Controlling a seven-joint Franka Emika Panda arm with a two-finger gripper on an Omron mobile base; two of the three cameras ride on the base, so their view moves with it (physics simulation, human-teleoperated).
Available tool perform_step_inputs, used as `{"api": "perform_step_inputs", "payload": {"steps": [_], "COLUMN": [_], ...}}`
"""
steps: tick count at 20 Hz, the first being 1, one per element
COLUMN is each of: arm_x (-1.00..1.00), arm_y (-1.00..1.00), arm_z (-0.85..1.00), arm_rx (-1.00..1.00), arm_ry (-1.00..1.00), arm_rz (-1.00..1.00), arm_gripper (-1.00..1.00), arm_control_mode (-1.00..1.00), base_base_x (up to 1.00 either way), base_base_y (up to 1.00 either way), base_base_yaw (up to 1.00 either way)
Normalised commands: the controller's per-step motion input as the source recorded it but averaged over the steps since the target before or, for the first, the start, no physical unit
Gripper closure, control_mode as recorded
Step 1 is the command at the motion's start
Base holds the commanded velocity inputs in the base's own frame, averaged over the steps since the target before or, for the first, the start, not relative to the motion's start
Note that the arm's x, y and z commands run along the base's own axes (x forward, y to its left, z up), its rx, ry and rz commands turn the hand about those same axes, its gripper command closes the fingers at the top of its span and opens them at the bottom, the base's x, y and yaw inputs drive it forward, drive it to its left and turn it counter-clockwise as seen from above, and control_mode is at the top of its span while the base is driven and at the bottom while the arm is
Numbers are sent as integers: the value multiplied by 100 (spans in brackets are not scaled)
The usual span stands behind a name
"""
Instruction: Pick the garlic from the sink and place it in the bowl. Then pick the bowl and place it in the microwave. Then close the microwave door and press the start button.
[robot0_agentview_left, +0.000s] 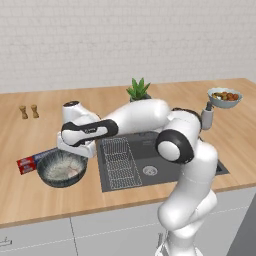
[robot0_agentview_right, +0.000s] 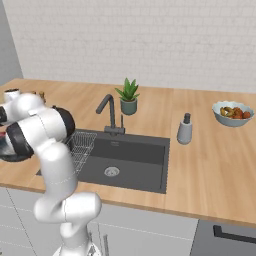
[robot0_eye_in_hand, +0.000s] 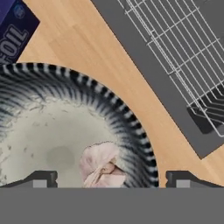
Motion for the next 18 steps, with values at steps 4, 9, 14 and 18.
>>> {"api": "perform_step_inputs", "payload": {"steps": [4,9,14,18], "arm_x": [0,2,17,34], "arm_y": [-33,-22,-1,0], "arm_z": [-4,-16,-32,-28], "arm_rx": [9,11,10,6], "arm_ry": [0,0,0,-1], "arm_rz": [8,22,24,16], "arm_gripper": [-100,-100,-100,-100], "arm_control_mode": [-100,-100,-100,-100], "base_base_x": [0,0,0,0], "base_base_y": [0,0,0,0], "base_base_yaw": [0,0,0,0]}}
